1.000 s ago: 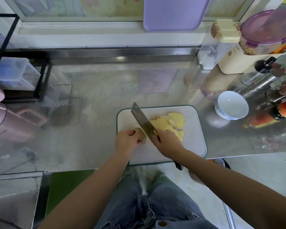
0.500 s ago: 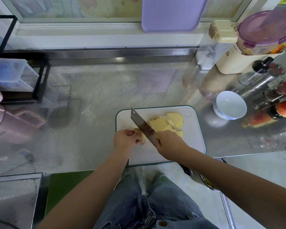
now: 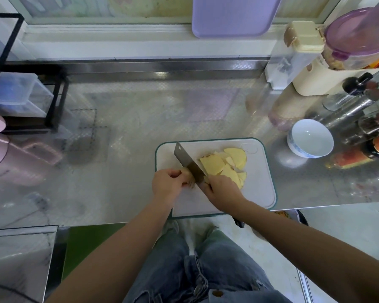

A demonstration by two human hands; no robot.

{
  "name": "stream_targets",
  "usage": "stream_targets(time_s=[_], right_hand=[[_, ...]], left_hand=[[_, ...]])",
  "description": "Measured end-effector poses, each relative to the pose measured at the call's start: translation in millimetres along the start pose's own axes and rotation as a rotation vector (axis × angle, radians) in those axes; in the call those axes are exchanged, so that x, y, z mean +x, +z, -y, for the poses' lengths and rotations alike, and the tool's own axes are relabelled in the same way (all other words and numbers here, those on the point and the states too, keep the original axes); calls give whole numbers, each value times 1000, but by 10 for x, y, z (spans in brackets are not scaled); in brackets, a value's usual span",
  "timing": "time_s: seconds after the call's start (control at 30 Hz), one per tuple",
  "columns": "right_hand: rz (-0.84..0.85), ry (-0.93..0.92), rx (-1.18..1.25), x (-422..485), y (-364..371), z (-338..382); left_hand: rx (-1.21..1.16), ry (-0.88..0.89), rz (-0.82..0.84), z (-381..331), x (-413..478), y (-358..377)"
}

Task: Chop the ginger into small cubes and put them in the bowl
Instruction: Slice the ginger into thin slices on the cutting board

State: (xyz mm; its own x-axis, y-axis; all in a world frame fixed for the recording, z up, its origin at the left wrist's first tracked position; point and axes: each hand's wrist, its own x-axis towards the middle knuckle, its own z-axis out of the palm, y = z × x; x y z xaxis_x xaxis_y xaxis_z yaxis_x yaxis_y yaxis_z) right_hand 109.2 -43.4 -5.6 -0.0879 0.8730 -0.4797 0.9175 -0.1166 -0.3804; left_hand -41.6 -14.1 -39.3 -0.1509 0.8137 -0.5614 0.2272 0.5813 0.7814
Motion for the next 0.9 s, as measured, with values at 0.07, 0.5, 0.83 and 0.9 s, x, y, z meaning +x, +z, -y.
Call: stream_targets(time_s=[0.07, 0.5, 0.83, 0.9], right_hand=[[-32, -12, 14, 21, -107, 48], [9, -54, -83, -231, -368, 177], [-25, 3, -151, -32, -51, 205], [-39, 16, -150, 28, 53, 183]], left_hand=[[-18, 1, -12, -24, -26, 8], [-107, -38, -2, -62, -61, -13], [-54, 54, 28, -37, -67, -33], [-53, 60, 25, -32, -60, -31]])
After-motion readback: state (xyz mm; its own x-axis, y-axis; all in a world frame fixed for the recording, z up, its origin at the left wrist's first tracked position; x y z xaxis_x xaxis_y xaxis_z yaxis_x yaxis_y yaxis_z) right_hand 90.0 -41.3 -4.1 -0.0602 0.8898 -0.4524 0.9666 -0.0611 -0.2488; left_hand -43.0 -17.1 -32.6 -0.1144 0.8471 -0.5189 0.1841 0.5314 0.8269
